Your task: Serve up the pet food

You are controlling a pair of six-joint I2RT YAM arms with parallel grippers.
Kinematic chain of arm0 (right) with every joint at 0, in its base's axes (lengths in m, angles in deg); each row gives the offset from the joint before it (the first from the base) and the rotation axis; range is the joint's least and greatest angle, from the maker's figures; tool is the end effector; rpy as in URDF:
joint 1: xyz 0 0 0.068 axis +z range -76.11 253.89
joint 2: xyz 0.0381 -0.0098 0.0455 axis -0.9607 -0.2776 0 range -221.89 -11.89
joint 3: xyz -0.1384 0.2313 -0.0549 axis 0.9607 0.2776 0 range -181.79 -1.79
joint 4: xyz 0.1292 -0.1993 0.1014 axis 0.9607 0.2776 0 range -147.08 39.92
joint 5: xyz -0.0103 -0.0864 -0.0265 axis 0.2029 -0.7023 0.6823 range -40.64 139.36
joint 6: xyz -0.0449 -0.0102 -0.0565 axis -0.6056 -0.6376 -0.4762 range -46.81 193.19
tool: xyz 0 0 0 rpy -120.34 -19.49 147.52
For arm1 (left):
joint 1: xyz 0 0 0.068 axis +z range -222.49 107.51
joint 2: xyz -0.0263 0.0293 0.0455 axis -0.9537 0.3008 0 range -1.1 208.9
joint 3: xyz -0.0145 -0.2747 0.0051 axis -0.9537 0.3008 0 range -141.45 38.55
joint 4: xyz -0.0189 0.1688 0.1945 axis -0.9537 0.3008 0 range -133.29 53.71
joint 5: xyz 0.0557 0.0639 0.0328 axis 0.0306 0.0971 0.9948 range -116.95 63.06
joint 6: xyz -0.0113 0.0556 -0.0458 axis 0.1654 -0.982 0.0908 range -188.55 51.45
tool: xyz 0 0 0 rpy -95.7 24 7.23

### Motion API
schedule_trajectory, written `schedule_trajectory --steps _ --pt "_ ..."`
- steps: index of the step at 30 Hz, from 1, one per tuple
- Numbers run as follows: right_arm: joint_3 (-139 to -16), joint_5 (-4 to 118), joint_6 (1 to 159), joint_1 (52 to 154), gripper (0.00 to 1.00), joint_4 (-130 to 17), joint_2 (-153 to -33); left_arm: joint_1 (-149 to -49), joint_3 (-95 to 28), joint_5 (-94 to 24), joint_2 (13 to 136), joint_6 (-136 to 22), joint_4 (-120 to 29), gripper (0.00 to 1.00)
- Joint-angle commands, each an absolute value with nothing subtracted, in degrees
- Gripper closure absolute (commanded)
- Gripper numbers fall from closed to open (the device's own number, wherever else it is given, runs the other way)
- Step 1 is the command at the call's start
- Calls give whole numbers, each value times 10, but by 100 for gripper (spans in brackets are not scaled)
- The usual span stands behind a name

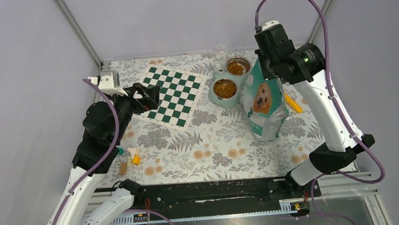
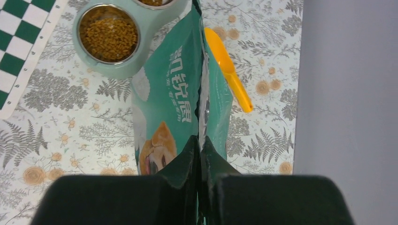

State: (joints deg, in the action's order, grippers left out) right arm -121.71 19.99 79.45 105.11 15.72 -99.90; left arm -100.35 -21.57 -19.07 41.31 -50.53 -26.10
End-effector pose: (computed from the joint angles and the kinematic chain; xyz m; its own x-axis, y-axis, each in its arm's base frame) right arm 0.2548 0.1198 0.4752 -0.5711 -0.2350 -0.7865 -0.0729 0.9689 -0.2366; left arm 0.1535 -0.0717 0.4250 -0.0982 -0.2947 -0.9505 0.3275 0.8924 -0.3105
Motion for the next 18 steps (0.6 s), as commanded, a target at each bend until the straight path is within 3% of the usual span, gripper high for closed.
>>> schedule_trajectory --steps 1,7,11,14,15,18 --pt "-1252 105 784 1034 100 -40 -914 -1001 -262 -56 437 -412 -214 1" --pt "-1153 101 811 996 100 -57 -891 -1001 -264 -90 435 -458 -187 1" --pt "-1083 142 829 971 48 -66 -850 -1000 -249 -84 419 -459 -166 1" --pt "-1072 164 829 967 21 -68 -827 -1001 -236 -106 399 -460 -169 1" --pt "-1077 169 829 966 16 -67 -820 -1000 -239 -107 396 -459 -159 1" --pt "-1099 175 832 966 12 -52 -804 -1001 -275 -102 407 -453 -109 1"
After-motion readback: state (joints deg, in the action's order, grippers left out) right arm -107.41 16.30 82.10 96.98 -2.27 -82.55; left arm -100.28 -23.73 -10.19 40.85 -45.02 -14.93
